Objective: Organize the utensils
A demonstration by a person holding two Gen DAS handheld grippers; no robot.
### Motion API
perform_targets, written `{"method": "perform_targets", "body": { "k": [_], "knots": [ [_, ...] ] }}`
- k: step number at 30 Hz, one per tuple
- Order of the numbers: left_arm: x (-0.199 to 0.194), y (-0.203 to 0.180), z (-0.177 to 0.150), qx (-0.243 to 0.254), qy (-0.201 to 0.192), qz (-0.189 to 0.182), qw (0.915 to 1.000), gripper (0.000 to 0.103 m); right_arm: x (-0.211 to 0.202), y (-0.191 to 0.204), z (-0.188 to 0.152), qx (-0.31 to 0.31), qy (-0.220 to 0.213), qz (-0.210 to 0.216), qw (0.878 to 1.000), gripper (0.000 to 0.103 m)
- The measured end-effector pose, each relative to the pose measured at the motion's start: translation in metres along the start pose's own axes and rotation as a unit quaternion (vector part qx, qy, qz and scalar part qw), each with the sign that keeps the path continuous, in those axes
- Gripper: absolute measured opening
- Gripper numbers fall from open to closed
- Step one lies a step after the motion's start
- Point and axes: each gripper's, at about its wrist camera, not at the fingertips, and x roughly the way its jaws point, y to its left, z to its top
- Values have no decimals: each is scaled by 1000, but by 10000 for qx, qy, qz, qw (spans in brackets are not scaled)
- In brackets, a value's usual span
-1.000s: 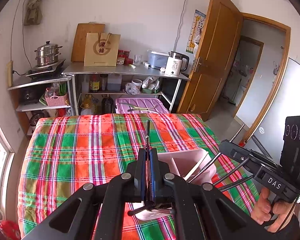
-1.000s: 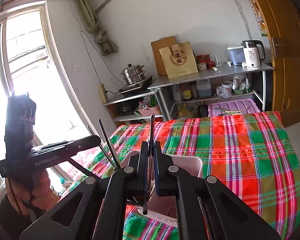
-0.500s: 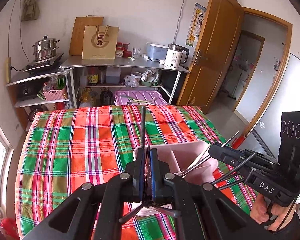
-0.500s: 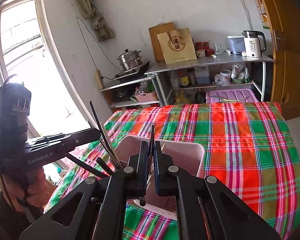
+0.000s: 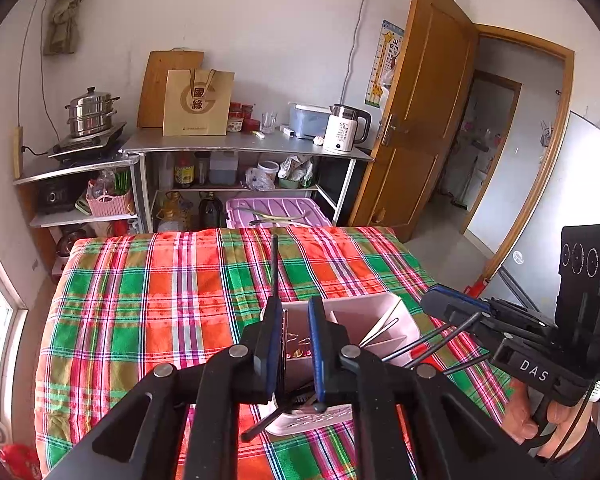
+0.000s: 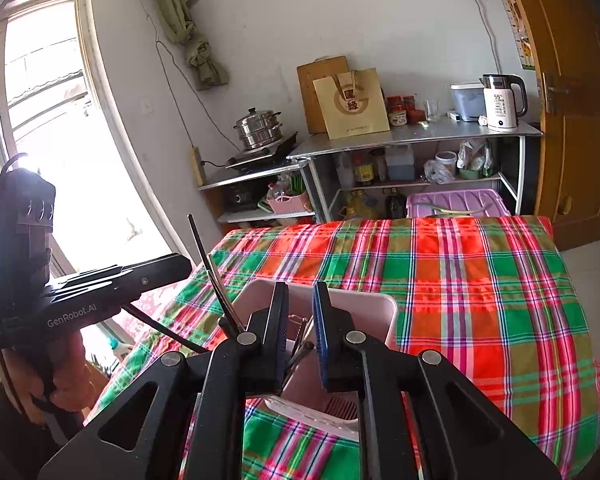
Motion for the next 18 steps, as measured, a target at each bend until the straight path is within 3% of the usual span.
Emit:
{"method": "perform_targets", "body": {
  "k": [9,18],
  "knots": [
    [-52,-7,-11,-69,-369,20,9993,14,-51,6,-5,-43,-359,-77,9993,14],
    [-109,-24,-78,-60,-727,75,9973,23,-104,29,-50,-284,-589,-127,9978,23]
  ]
}}
